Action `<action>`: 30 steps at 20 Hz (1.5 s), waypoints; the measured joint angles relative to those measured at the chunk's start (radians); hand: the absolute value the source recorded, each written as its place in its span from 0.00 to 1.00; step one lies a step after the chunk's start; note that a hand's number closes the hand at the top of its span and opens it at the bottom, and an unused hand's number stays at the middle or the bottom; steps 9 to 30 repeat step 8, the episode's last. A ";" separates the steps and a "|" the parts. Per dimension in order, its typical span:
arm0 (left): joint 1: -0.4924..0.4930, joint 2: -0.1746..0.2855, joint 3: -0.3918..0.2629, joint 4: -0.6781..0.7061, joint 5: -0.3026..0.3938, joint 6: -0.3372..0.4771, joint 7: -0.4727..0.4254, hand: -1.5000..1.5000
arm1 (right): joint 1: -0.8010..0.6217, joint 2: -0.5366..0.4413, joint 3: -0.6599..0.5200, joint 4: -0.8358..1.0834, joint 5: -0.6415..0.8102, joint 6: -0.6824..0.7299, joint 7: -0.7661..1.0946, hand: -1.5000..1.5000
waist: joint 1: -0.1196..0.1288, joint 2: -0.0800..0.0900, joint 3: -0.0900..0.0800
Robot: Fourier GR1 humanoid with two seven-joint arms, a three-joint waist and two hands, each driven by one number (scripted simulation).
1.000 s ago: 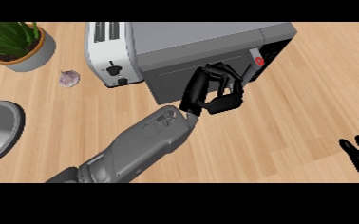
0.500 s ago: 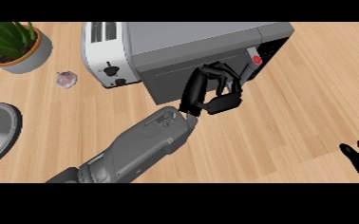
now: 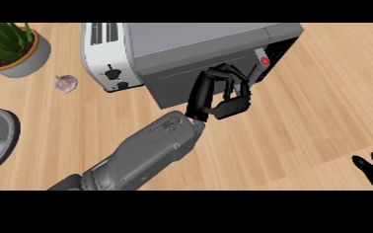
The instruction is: Pick up the milk, place it into the microwave and close the microwave
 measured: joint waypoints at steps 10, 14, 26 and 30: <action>-0.002 0.000 -0.006 0.006 0.027 0.009 -0.045 1.00 | -0.012 -0.013 -0.005 -0.007 -0.017 0.001 0.007 0.00 | -0.006 0.004 0.000; -0.002 0.000 -0.006 0.006 0.027 0.009 -0.045 1.00 | -0.012 -0.013 -0.005 -0.007 -0.017 0.001 0.007 0.00 | -0.006 0.004 0.000; -0.002 0.000 -0.006 0.006 0.027 0.009 -0.045 1.00 | -0.012 -0.013 -0.005 -0.007 -0.017 0.001 0.007 0.00 | -0.006 0.004 0.000; -0.002 0.000 -0.006 0.006 0.027 0.009 -0.045 1.00 | -0.012 -0.013 -0.005 -0.007 -0.017 0.001 0.007 0.00 | -0.006 0.004 0.000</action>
